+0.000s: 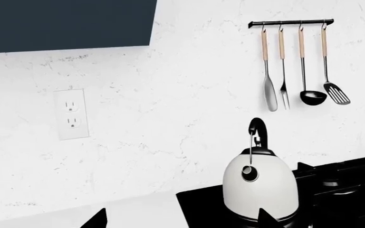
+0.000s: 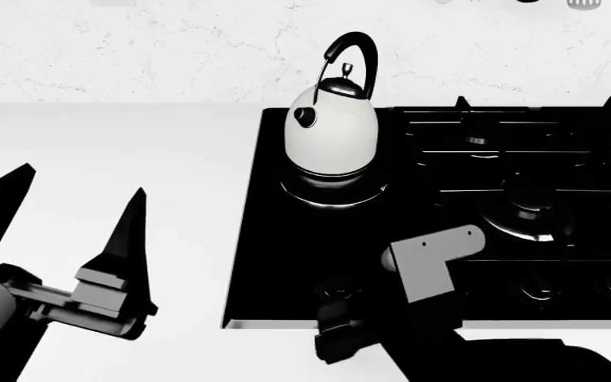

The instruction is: Pick the kettle from the counter and place it on a stove burner. Then turn the burner on.

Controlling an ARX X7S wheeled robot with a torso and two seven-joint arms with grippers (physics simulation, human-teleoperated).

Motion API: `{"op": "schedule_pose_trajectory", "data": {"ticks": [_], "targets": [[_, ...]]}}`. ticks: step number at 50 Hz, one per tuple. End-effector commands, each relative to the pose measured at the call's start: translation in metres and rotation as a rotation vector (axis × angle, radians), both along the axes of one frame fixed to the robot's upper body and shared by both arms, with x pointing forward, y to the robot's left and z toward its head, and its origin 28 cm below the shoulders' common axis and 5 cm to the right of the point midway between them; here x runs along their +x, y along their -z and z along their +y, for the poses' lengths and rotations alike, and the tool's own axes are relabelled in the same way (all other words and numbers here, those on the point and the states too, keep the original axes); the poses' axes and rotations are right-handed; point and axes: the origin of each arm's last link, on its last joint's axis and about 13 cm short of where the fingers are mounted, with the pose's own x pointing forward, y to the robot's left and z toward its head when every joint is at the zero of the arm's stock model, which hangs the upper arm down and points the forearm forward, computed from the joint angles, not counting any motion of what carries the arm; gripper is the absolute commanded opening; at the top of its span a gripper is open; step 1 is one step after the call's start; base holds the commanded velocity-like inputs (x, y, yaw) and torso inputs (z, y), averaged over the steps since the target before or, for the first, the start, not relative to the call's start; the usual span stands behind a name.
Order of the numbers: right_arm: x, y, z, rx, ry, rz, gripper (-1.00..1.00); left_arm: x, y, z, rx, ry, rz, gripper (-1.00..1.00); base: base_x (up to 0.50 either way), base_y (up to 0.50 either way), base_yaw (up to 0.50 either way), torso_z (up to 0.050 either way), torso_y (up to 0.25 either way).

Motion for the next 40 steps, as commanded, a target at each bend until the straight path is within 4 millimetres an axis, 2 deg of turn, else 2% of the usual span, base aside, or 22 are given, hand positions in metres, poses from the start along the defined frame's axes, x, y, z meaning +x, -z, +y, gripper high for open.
{"op": "schedule_pose_trajectory", "data": {"ticks": [1, 12, 13, 40], "targets": [[0.006, 0.0027, 0.0041, 0.001, -0.025, 0.01, 1.0, 0.005, -0.0004, 0.0006, 0.014, -0.003, -0.002, 1.0, 0.0, 0.0, 0.0, 0.0, 0.0], [0.008, 0.0048, 0.0061, 0.0, -0.033, 0.003, 1.0, 0.0054, 0.0027, 0.0002, 0.006, 0.0, 0.007, 1.0, 0.0, 0.0, 0.0, 0.0, 0.0], [0.0085, 0.0049, 0.0059, 0.002, -0.03, 0.001, -1.0, 0.0055, 0.0029, 0.0005, 0.005, -0.002, 0.007, 1.0, 0.0, 0.0, 0.0, 0.0, 0.0], [0.0067, 0.0119, 0.0026, -0.008, -0.033, -0.009, -1.0, 0.0103, 0.0044, -0.0021, 0.006, 0.004, 0.016, 1.0, 0.0, 0.0, 0.0, 0.0, 0.0]]}}
